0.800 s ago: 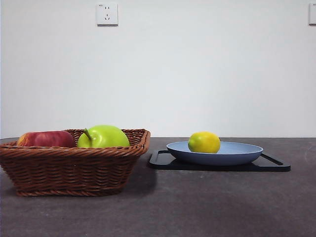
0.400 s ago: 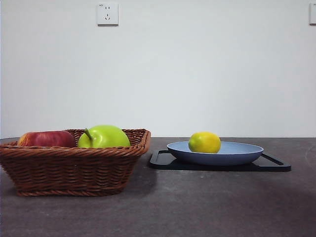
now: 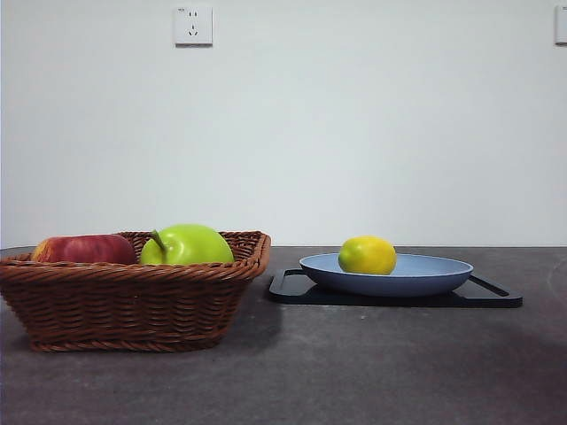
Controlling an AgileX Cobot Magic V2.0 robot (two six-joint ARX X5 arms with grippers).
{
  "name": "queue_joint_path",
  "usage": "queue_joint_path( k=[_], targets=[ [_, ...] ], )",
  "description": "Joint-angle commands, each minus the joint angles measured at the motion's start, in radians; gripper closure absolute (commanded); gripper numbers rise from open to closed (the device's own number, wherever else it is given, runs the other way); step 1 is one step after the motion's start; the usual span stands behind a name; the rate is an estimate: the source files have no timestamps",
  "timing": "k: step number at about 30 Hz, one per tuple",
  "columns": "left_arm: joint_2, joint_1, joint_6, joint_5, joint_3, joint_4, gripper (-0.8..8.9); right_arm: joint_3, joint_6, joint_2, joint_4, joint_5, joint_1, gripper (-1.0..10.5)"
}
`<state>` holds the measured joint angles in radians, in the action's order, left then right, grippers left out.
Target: Take the lemon from the basket,put the lemon in the plate,hand out the plate
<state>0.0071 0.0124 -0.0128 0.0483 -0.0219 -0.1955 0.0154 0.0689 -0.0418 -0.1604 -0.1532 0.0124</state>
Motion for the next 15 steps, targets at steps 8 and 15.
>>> queue_joint_path(
  k=[8, 15],
  targets=[
    [-0.003, 0.002, -0.011, 0.0, 0.01, 0.008, 8.05, -0.007, -0.064, -0.004, -0.005, 0.002, 0.001, 9.4],
    [-0.003, 0.002, -0.011, 0.0, 0.01, 0.007, 8.05, -0.007, -0.064, -0.004, -0.005, 0.002, 0.001, 9.4]
  ],
)
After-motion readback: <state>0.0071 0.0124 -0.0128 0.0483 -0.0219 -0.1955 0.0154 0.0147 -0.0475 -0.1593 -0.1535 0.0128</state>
